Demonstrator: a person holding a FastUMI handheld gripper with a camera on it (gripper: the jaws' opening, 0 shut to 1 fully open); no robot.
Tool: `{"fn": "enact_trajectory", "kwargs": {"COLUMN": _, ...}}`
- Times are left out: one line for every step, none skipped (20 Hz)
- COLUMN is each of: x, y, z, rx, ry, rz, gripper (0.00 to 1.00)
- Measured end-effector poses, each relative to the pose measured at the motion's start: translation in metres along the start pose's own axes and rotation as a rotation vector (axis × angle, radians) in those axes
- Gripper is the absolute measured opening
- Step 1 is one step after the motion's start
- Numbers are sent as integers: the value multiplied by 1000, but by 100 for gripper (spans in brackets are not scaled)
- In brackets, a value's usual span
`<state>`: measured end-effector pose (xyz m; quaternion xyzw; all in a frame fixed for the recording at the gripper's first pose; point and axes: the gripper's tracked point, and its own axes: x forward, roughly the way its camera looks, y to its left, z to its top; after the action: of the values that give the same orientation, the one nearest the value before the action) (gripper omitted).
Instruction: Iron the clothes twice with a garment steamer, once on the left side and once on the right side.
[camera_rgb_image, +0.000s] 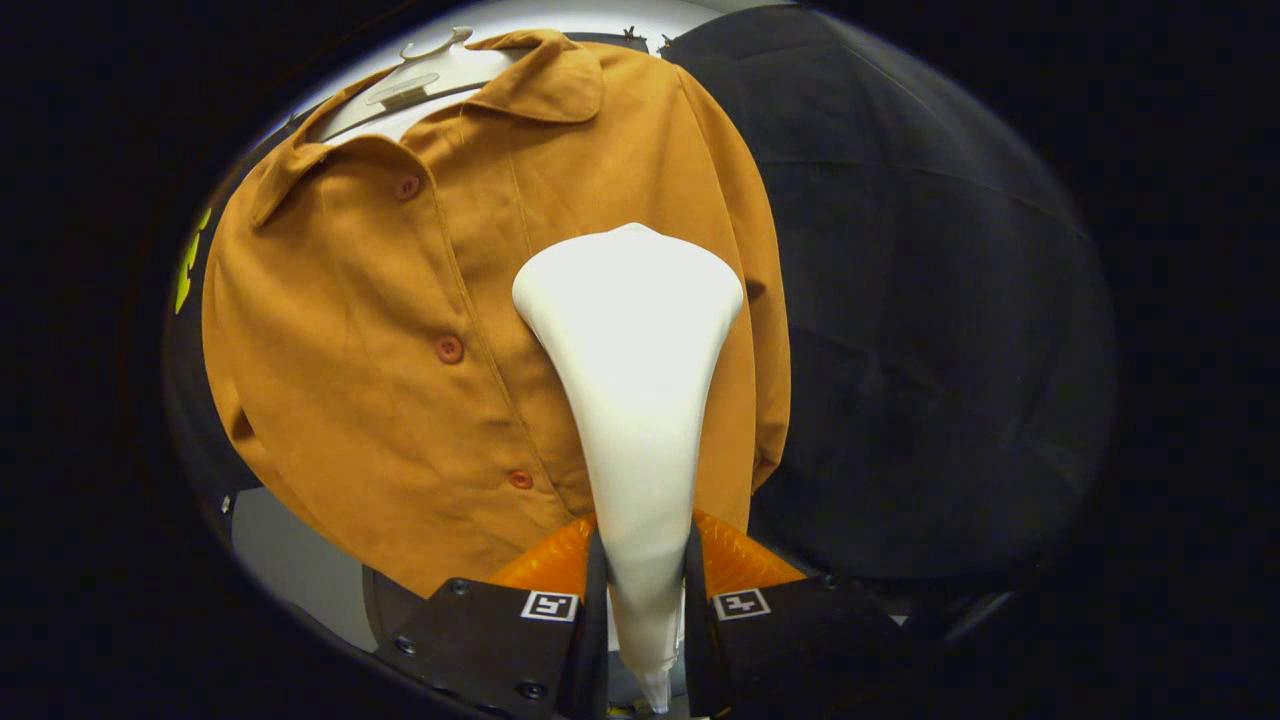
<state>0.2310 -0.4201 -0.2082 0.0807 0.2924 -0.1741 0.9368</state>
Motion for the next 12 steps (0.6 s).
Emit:
{"fn": "enact_trajectory", "kwargs": {"x": 1, "y": -3, "z": -10, "rx": 1, "ry": 17, "rz": -6, "gripper": 34}}
{"fn": "enact_trajectory", "kwargs": {"x": 3, "y": -5, "z": -20, "rx": 2, "ry": 34, "rz": -12, "gripper": 34}}
{"fn": "enact_trajectory", "kwargs": {"x": 7, "y": -7, "z": -27, "rx": -1, "ry": 52, "rz": -19, "gripper": 34}}
{"fn": "enact_trajectory", "kwargs": {"x": 9, "y": -9, "z": -35, "rx": -3, "ry": 70, "rz": -25, "gripper": 34}}
{"fn": "enact_trajectory", "kwargs": {"x": 11, "y": -11, "z": -42, "rx": -4, "ry": 85, "rz": -30, "gripper": 34}}
{"fn": "enact_trajectory", "kwargs": {"x": 14, "y": -12, "z": -49, "rx": -3, "ry": 100, "rz": -33, "gripper": 34}}
{"fn": "enact_trajectory", "kwargs": {"x": 16, "y": -13, "z": -56, "rx": 0, "ry": 115, "rz": -34, "gripper": 34}}
{"fn": "enact_trajectory", "kwargs": {"x": 17, "y": -14, "z": -63, "rx": 0, "ry": 131, "rz": -37, "gripper": 34}}
{"fn": "enact_trajectory", "kwargs": {"x": 19, "y": -15, "z": -70, "rx": -5, "ry": 147, "rz": -45, "gripper": 34}}
{"fn": "enact_trajectory", "kwargs": {"x": 21, "y": -16, "z": -79, "rx": -8, "ry": 165, "rz": -52, "gripper": 34}}
{"fn": "enact_trajectory", "kwargs": {"x": 24, "y": -17, "z": -87, "rx": -11, "ry": 182, "rz": -56, "gripper": 34}}
{"fn": "enact_trajectory", "kwargs": {"x": 25, "y": -19, "z": -97, "rx": -12, "ry": 201, "rz": -60, "gripper": 34}}
